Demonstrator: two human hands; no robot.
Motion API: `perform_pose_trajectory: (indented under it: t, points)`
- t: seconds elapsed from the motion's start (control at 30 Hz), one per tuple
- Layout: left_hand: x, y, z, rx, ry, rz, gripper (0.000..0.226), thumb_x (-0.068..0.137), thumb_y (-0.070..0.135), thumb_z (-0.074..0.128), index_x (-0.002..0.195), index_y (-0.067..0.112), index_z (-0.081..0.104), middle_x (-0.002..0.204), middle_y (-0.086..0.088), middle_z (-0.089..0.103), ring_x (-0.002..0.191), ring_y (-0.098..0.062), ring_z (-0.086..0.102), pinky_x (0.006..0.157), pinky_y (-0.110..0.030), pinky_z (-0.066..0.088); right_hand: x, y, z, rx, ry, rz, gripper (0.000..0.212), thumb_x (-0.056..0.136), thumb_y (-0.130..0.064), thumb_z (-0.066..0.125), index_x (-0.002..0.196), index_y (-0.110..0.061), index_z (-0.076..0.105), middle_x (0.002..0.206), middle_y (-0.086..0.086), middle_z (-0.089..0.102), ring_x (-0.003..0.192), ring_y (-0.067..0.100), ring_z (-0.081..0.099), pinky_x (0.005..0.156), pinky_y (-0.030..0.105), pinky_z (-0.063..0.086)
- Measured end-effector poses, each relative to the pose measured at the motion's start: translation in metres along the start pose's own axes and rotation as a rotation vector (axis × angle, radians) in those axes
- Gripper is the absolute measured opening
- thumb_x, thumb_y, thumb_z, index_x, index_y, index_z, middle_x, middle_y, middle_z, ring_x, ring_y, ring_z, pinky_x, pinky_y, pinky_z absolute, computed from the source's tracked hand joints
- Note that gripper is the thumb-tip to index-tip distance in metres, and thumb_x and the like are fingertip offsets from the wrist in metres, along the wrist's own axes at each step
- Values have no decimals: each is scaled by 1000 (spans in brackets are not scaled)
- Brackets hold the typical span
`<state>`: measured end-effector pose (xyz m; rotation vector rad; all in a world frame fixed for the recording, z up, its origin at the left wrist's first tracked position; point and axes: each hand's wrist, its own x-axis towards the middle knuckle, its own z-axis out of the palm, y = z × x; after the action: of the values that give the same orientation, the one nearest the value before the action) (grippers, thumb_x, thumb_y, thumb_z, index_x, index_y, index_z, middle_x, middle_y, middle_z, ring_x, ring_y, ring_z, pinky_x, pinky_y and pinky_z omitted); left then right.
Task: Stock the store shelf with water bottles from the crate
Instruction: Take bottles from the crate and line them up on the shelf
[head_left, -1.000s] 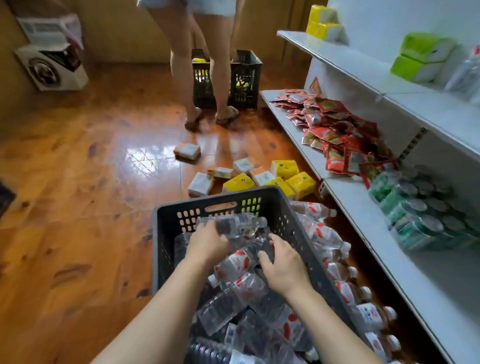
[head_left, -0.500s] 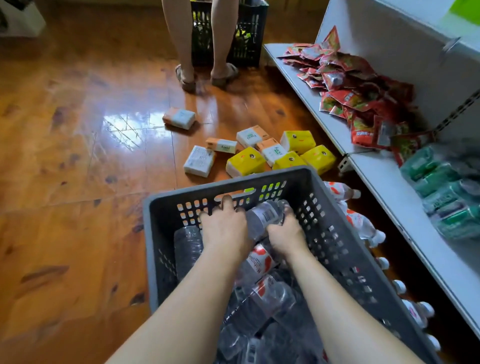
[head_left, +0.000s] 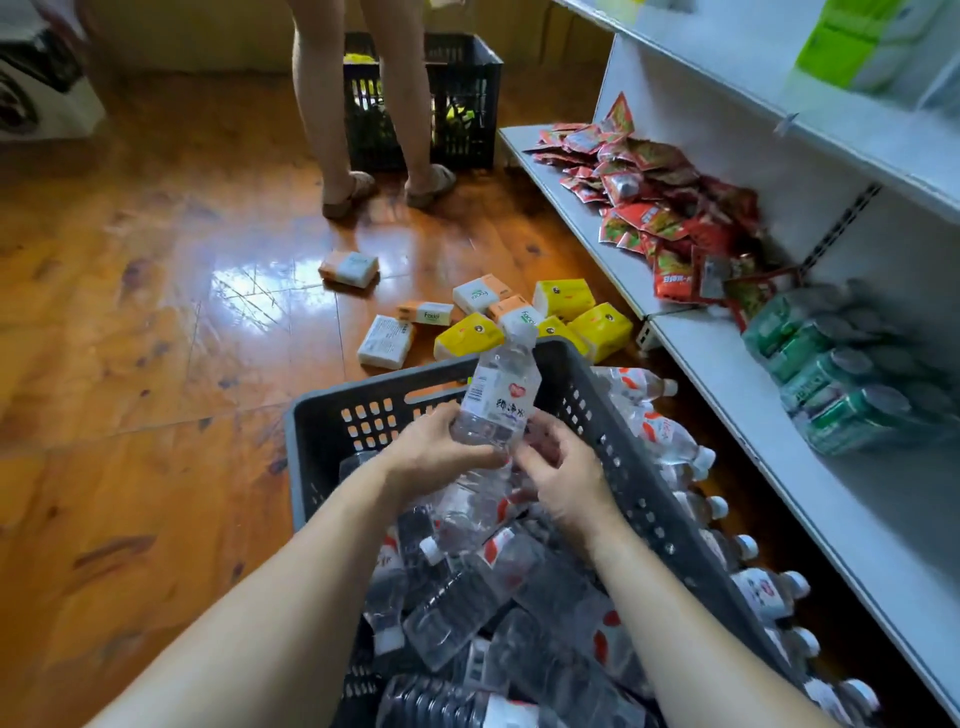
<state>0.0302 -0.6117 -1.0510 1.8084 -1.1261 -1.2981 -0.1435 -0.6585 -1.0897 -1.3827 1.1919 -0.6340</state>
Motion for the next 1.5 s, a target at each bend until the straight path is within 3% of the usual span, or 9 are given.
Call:
perform_pose_trajectory:
  t: [0.17,0.37,0.5,0.6,0.8,0.97,1.13,1.33,1.5]
  points:
    - [-35,58,36,-200,-69,114,54,75,25,84,123,23,58,108,-2,74,98,-22,73,96,-48,55,-43,-43,-59,-107,8,-182,37,96,-30,61,126,-51,55,106,-15,73,99,4,68,91,40,57]
    - [-69,137,101,-240,-12,262,49,72,49,83,112,27,68,102,2,76,95,-19,74,95,-48,55,-100,-80,-150,-107,23,-291,49,96,-31,64,132,-60,48,119,-17,69,110,10,66,93,48,56]
    - [-91,192,147,-281,-66,374,35,88,24,75,120,22,64,105,-6,75,93,-23,74,83,-29,58,-140,-95,-206,-125,112,-374,76,92,-18,70,123,-78,35,109,-20,69,101,4,67,81,24,55]
    - [-104,226,185,-317,-148,423,44,85,24,77,124,24,57,108,-9,74,98,-26,73,83,-33,59,-174,-105,-250,-171,184,-369,75,87,-33,73,134,-71,27,111,-24,66,102,-11,63,86,15,51]
    - [-130,280,270,-332,-360,516,57,81,28,80,131,19,53,114,-11,73,106,-29,71,86,-45,55,-241,-106,-332,-278,372,-377,94,71,-65,67,148,-61,12,120,-20,67,106,-3,65,94,37,55]
    - [-160,326,345,-303,-532,637,56,87,24,72,138,18,50,125,-7,70,116,-26,67,104,-48,49,-298,-99,-399,-315,595,-413,92,83,-38,75,145,-62,11,114,-30,66,102,-5,66,89,31,57]
    - [-187,356,421,-65,-537,827,47,94,37,66,138,37,51,121,10,70,112,-12,66,100,-38,50,-350,-86,-452,-345,866,-359,91,77,-50,71,139,-67,6,142,-17,50,114,-13,53,85,15,50]
    - [-207,374,493,162,-447,928,39,91,43,59,129,43,53,115,2,64,98,-16,64,87,-38,55,-388,-56,-496,-339,1021,-261,96,89,-31,73,152,-51,4,155,-8,37,139,17,42,105,40,47]
    - [-211,378,524,256,-473,952,44,101,24,51,143,37,44,128,8,61,112,-14,63,91,-29,47,-386,-40,-521,-368,1110,-250,99,91,-34,70,146,-63,-7,160,-12,30,144,10,35,111,42,41]
